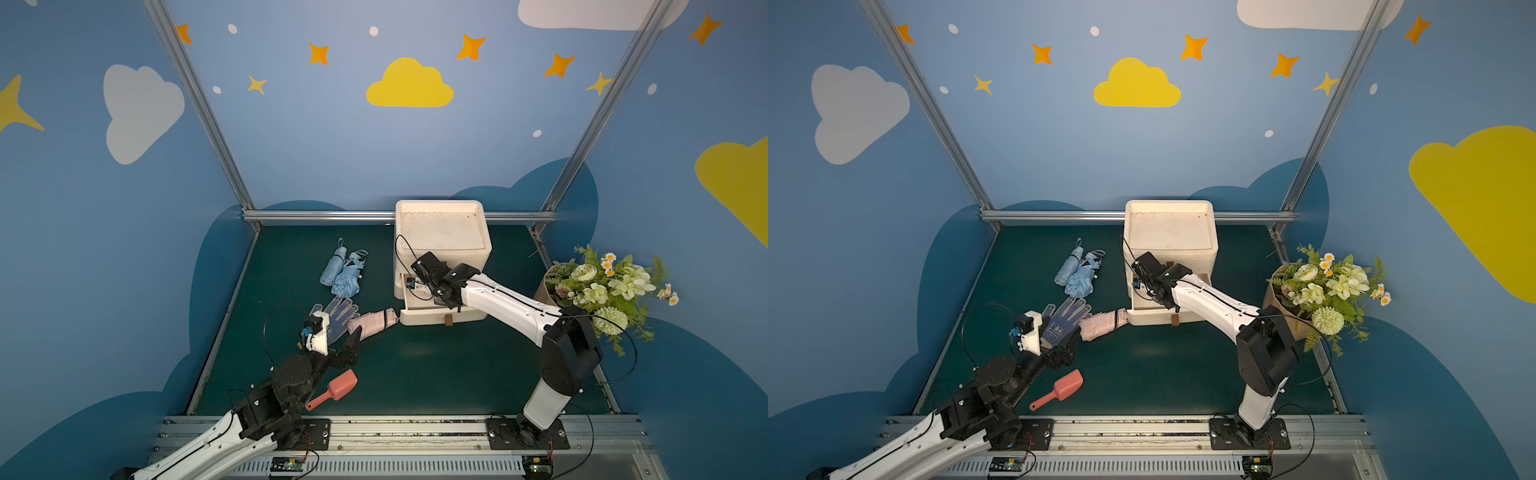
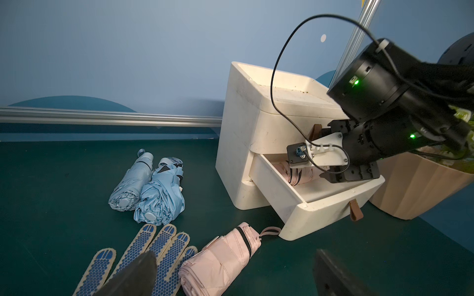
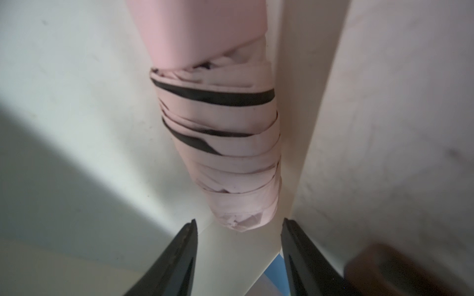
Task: Place the umbrella in the drawer by color
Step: Place the umbrella in the drawer, then pick up the umbrella from the center of the board.
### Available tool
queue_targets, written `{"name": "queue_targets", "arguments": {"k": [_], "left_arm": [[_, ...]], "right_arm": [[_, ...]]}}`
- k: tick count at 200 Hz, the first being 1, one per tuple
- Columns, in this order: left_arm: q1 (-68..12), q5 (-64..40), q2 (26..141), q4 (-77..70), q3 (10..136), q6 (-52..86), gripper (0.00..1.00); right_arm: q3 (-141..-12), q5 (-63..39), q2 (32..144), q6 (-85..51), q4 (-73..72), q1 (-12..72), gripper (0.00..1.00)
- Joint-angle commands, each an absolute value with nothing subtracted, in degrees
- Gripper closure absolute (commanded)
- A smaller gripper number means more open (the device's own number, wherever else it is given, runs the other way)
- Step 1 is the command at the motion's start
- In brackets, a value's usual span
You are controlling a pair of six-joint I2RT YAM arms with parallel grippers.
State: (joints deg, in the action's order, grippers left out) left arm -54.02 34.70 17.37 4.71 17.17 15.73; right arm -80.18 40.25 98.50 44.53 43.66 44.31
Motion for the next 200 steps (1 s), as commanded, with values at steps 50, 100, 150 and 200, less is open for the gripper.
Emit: {"name": "queue_targets", "arguments": {"k": [50,100,150,200], "left_arm": [[-52.45,35.25,30.04,1.01,19.53,12.34,0.0],[-48.53,31.52,51.34,9.3,32.06,14.39,0.01],[-40.83,16.71,72.08,15.37,45.27,14.42,0.02],[-32.47,3.49,90.15,22.87,58.28,11.11,0.19]], "right_arm": [[-71.95,24.32,72.25,31.72,41.22,48.37,0.41],[-55.84,12.33,46.45,27.01,32.29,48.46,0.41],[-47.21,8.74,27.45,23.94,34.01,48.41,0.38],[-42.03,8.96,19.69,25.3,34.11,48.34,0.34]]}}
